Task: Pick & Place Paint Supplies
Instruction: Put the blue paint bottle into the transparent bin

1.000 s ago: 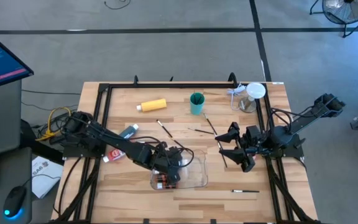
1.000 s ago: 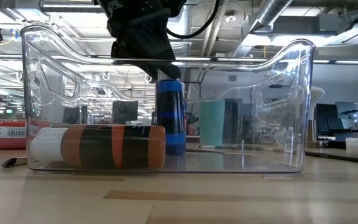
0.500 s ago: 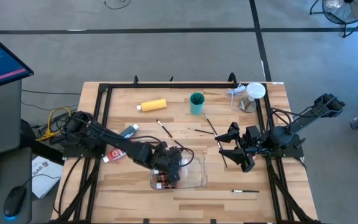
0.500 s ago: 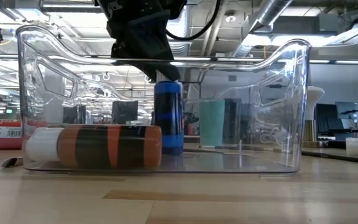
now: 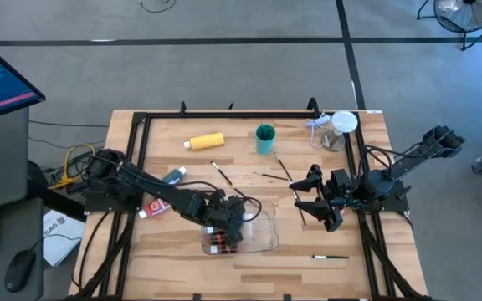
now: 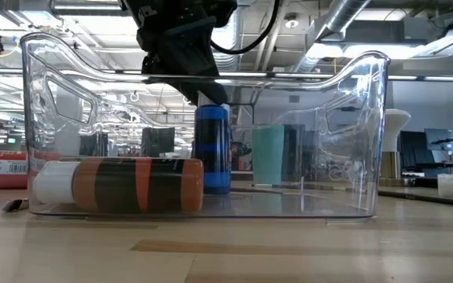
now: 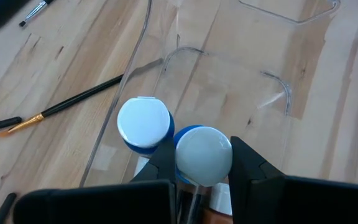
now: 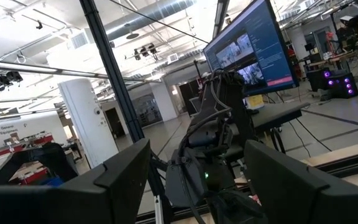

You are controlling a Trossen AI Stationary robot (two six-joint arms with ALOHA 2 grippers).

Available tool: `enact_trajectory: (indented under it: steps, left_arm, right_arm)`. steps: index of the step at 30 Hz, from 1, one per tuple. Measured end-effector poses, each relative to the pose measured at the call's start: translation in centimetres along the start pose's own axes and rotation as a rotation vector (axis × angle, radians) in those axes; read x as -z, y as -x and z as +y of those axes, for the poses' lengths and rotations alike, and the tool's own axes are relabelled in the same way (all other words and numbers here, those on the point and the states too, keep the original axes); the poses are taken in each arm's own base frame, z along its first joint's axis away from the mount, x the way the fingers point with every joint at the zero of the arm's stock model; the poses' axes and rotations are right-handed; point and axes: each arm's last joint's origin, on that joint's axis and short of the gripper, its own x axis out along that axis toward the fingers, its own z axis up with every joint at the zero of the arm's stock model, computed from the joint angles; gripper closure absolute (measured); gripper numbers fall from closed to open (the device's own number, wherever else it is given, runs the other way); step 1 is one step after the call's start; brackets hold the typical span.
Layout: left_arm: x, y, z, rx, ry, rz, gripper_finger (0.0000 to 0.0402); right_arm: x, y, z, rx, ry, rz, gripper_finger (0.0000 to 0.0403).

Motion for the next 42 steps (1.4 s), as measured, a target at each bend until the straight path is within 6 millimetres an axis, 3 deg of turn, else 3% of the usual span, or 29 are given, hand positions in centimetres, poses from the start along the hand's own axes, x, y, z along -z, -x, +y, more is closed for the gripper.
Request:
enact_trajectory:
  steps: [16,23,42]
  left_arm:
    - [0.03,0.00,0.03,-0.003,-0.027,0.003,0.0354]
    - [0.17,-0.38,-0.07,-0.004,-0.029,0.014,0.0367]
    - [0.60,-0.84,-0.25,-0.005,-0.039,0.041,0.0340]
  right_arm:
    - [0.24,0.00,-0.06,0.006,0.012,0.023,0.0148]
    - [0.27,0.01,-0.06,0.006,0.013,0.026,0.0148]
    - [0.34,0.03,-0.05,0.006,0.000,0.033,0.0148]
